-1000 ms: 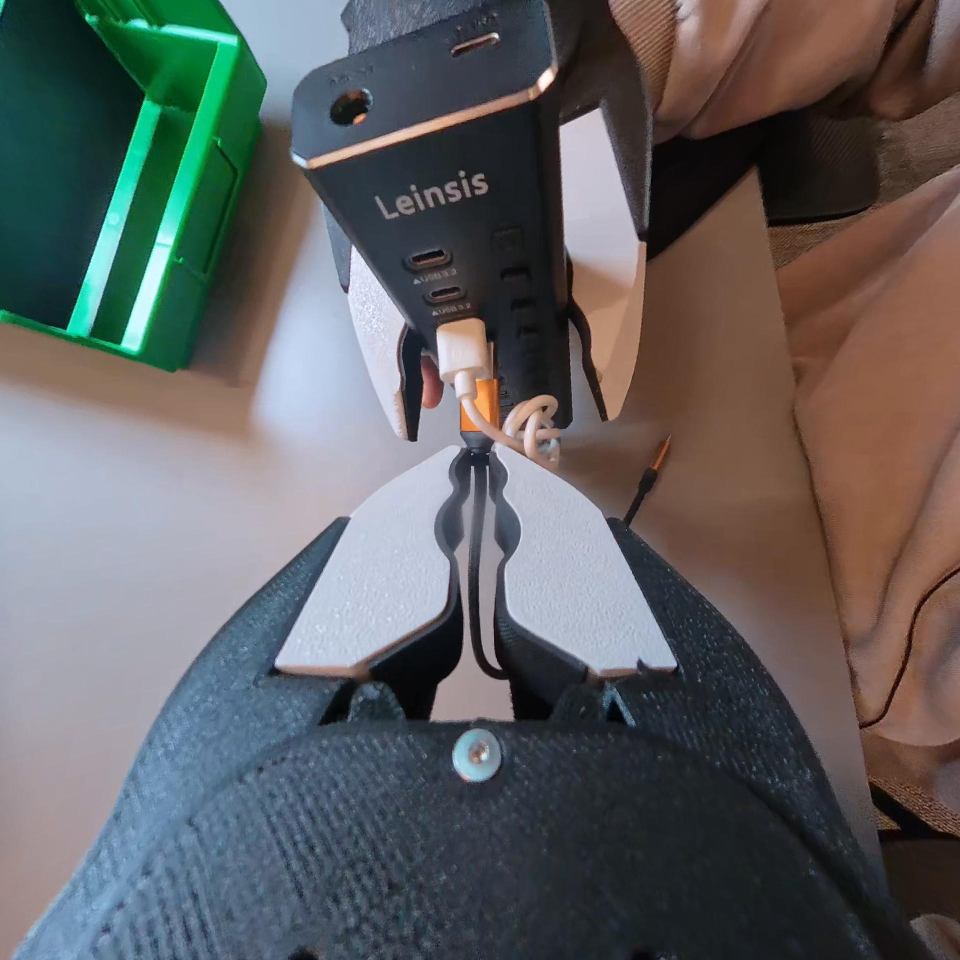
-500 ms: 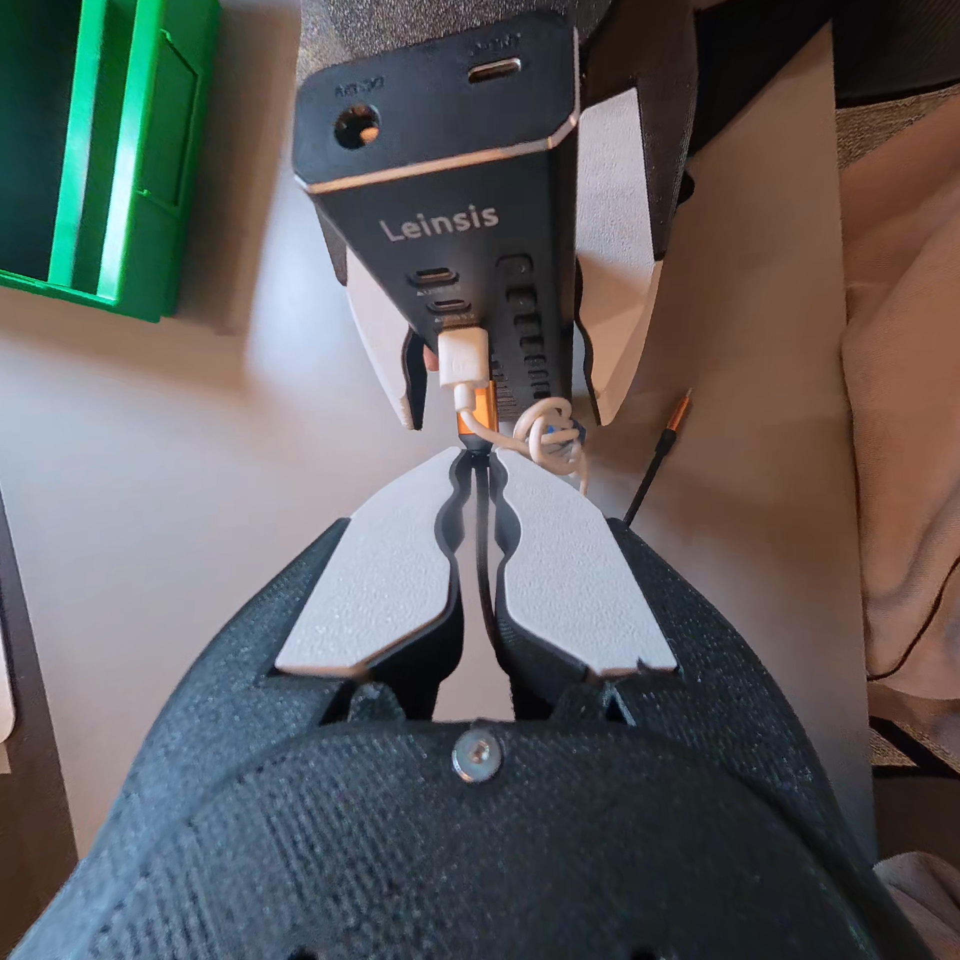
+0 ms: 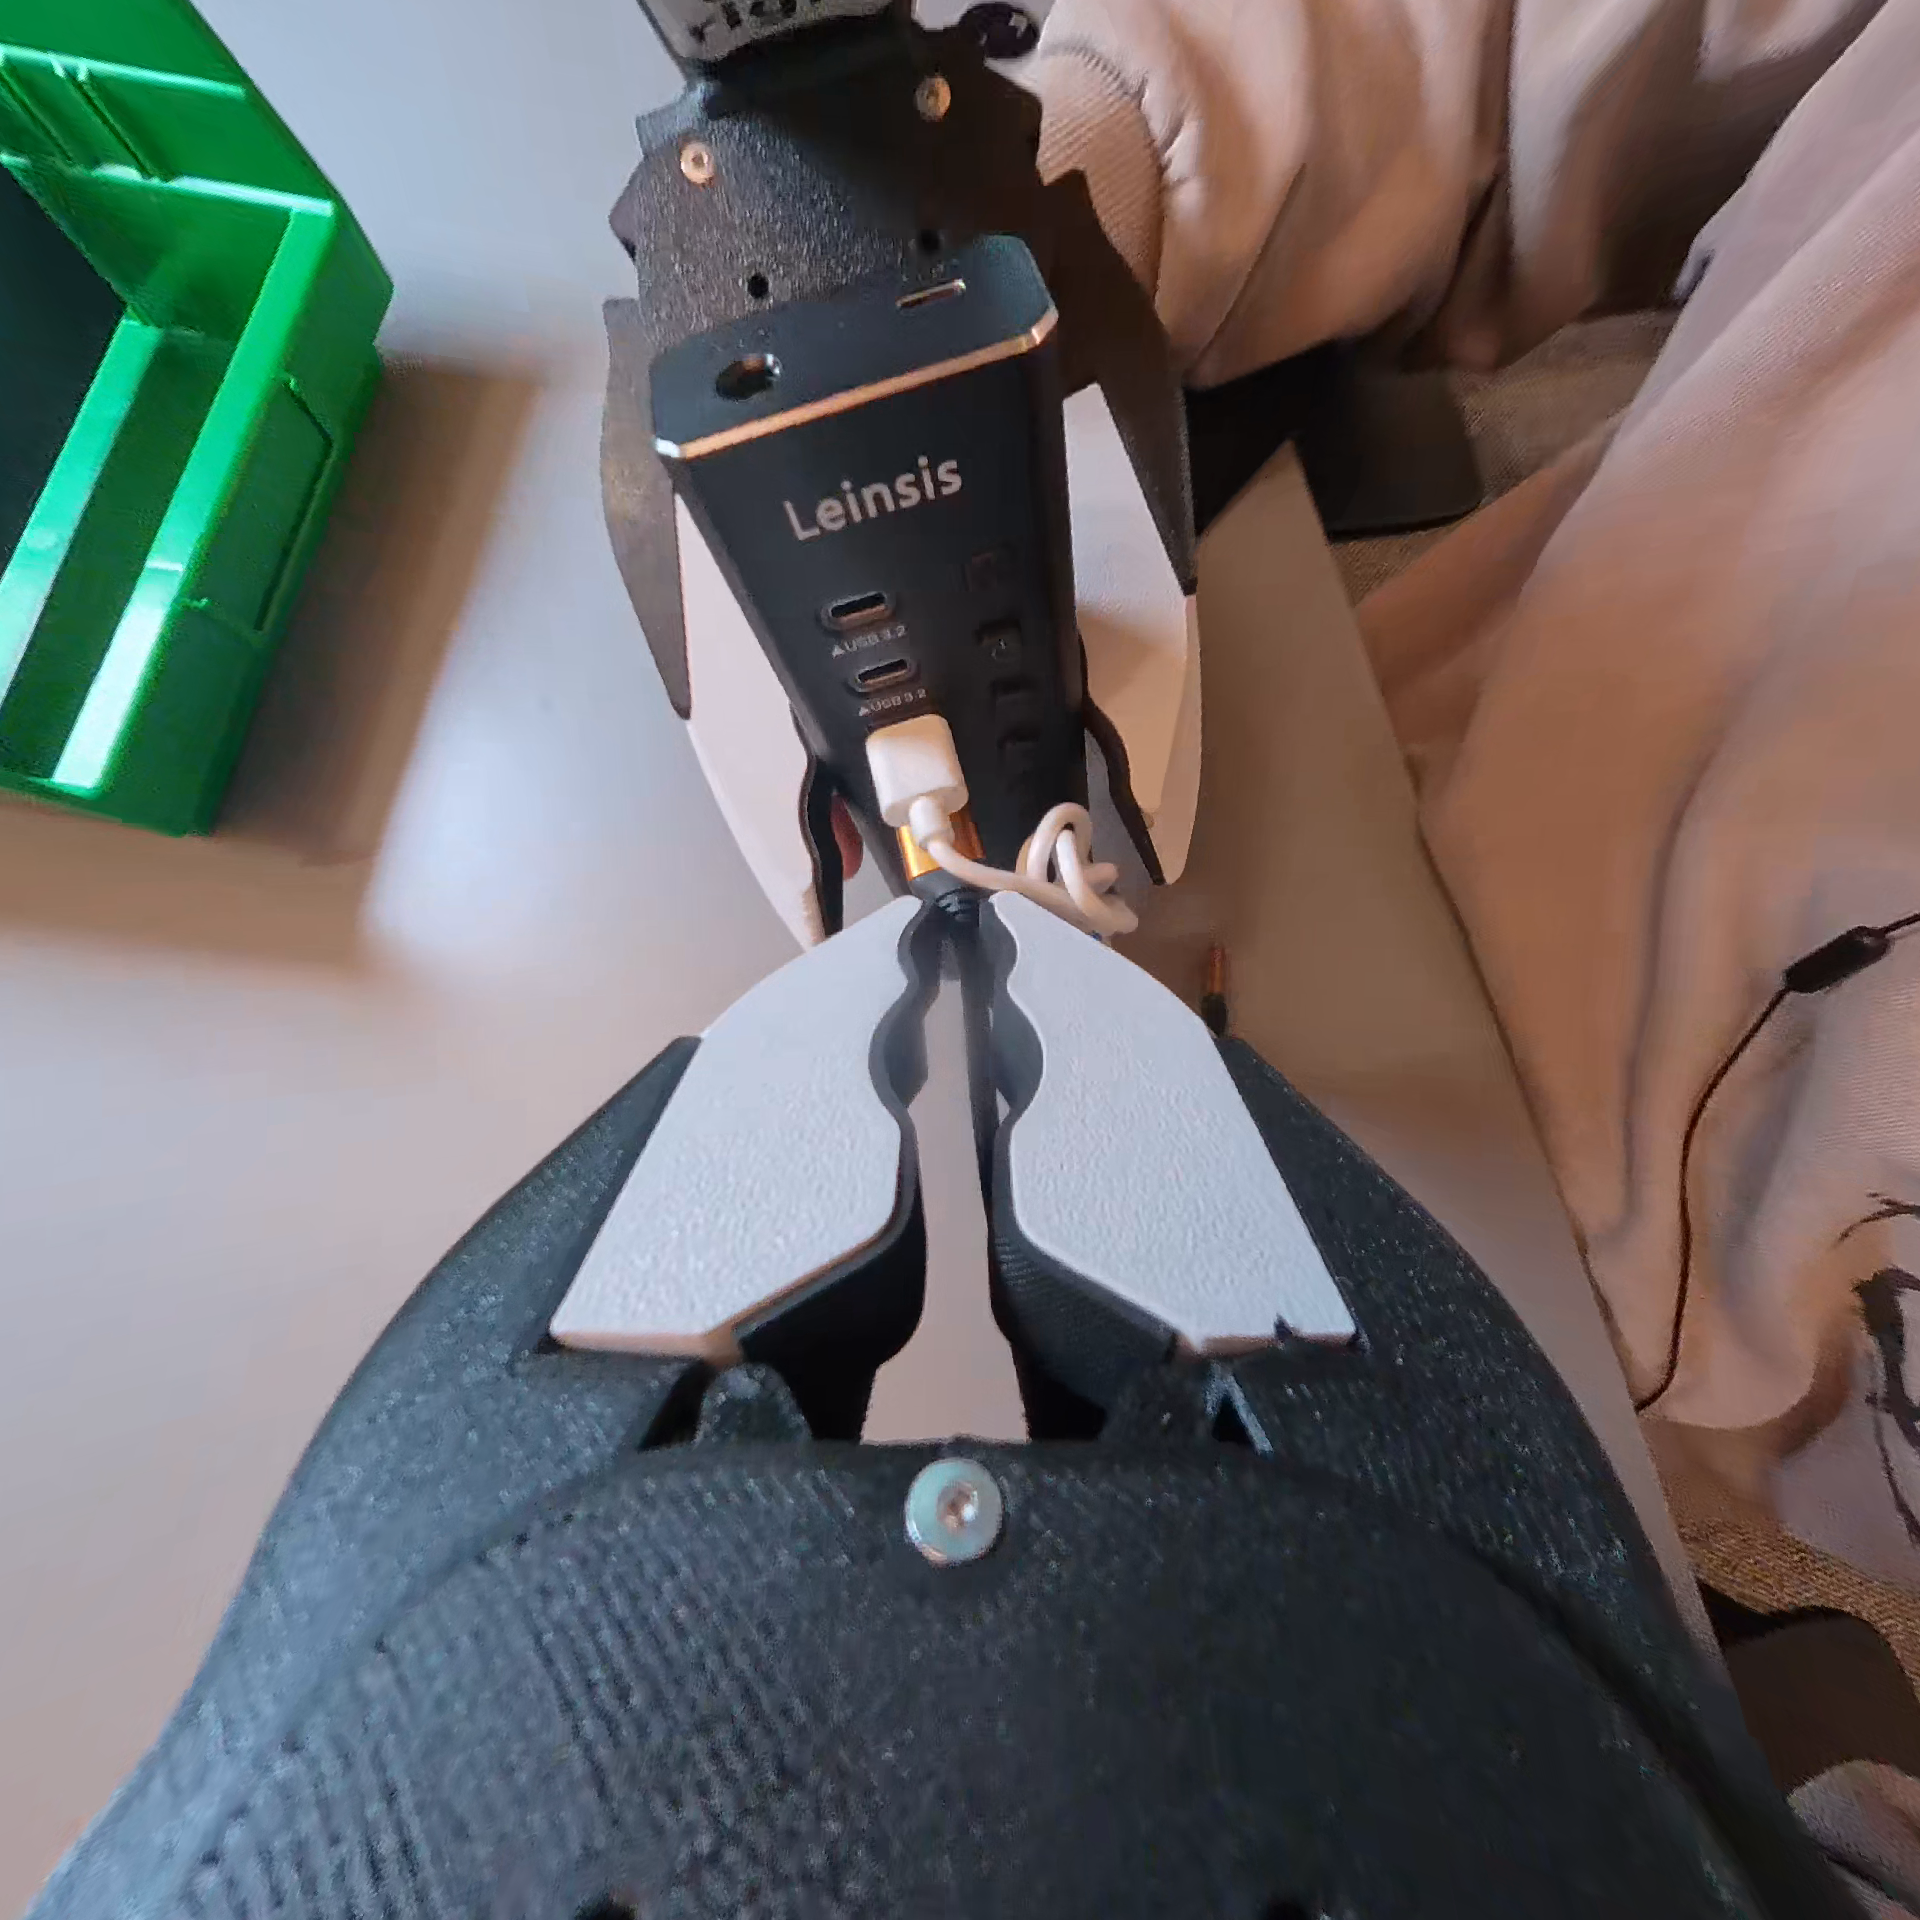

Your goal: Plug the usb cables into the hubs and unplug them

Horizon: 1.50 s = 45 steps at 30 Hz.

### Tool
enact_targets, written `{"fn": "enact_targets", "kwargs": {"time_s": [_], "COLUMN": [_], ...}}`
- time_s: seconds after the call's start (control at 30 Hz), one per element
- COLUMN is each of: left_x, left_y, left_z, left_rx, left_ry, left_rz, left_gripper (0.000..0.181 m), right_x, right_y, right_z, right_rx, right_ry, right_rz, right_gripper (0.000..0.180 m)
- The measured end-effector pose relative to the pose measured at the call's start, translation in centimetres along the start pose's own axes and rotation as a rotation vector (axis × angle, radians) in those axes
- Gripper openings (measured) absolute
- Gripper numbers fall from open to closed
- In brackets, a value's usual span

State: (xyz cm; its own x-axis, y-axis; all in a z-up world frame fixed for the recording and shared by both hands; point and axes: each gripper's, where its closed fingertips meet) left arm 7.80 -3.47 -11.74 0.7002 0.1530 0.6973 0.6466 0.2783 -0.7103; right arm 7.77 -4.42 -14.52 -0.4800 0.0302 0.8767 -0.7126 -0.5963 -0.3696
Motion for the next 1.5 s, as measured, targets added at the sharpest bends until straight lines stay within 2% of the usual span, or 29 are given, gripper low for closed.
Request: {"fn": "enact_targets", "kwargs": {"time_s": [0.2,0.33,0.53,0.6,0.73,0.8,0.87,0.93,1.0,1.1,1.17,1.23,1.3,1.37,1.5], "left_x": [0.7,0.2,1.7,2.7,3.8,3.2,1.3,-0.5,-1.1,-1.5,-1.6,-0.3,1.8,4.3,5.4], "left_y": [0.2,0.7,-0.3,-1.2,-5.5,-8.2,-9.2,-8.0,-6.4,-3.4,-0.6,2.1,3.9,4.0,3.7], "left_z": [0.2,0.4,1.2,1.6,3.2,4.7,5.8,5.1,3.3,1.4,0.9,0.3,0.4,1.1,2.0], "left_rx": [-0.050,-0.043,0.013,0.062,0.191,0.266,0.291,0.255,0.250,0.236,0.181,0.111,0.144,0.197,0.244], "left_ry": [-0.077,-0.079,-0.068,-0.050,-0.039,-0.087,-0.175,-0.245,-0.219,-0.174,-0.229,-0.295,-0.268,-0.241,-0.185], "left_rz": [-0.132,-0.127,-0.236,-0.289,-0.443,-0.573,-0.652,-0.638,-0.580,-0.510,-0.529,-0.579,-0.615,-0.701,-0.716], "left_gripper": [0.007,0.007,0.008,0.008,0.026,0.031,0.037,0.040,0.039,0.048,0.055,0.065,0.076,0.078,0.062], "right_x": [0.4,-0.3,1.2,2.6,4.5,5.5,7.0,8.0,8.3,8.9,9.6,10.2,10.8,11.2,11.2], "right_y": [-0.2,-0.1,-0.9,-1.5,-3.2,-4.6,-6.2,-7.7,-8.7,-9.6,-9.7,-9.1,-8.4,-8.0,-7.7], "right_z": [0.4,-0.2,0.0,0.2,0.5,0.4,0.3,-0.2,-1.2,-0.8,-0.3,0.1,0.8,1.4,2.2], "right_rx": [0.009,-0.038,-0.002,0.023,0.026,0.033,0.047,0.016,-0.050,0.032,0.084,0.076,0.076,0.068,0.070], "right_ry": [-0.034,-0.053,-0.027,-0.008,-0.015,-0.002,0.017,0.025,0.019,0.056,0.070,0.043,0.017,-0.014,-0.050], "right_rz": [-0.028,0.011,-0.092,-0.168,-0.297,-0.390,-0.505,-0.595,-0.644,-0.717,-0.758,-0.767,-0.768,-0.768,-0.754], "right_gripper": [0.071,0.071,0.071,0.071,0.071,0.071,0.072,0.072,0.072,0.072,0.072,0.072,0.072,0.072,0.072]}}
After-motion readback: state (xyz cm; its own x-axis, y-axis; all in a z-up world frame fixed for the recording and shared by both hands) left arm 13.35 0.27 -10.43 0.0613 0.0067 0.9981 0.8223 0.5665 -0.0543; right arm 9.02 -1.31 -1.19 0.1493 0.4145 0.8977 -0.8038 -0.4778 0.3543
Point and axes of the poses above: each gripper's, where its closed fingertips meet, y out along the fingers, x out of its top, z = x × y across the jaws, and after that the axes turned 11 degrees about y, right-handed
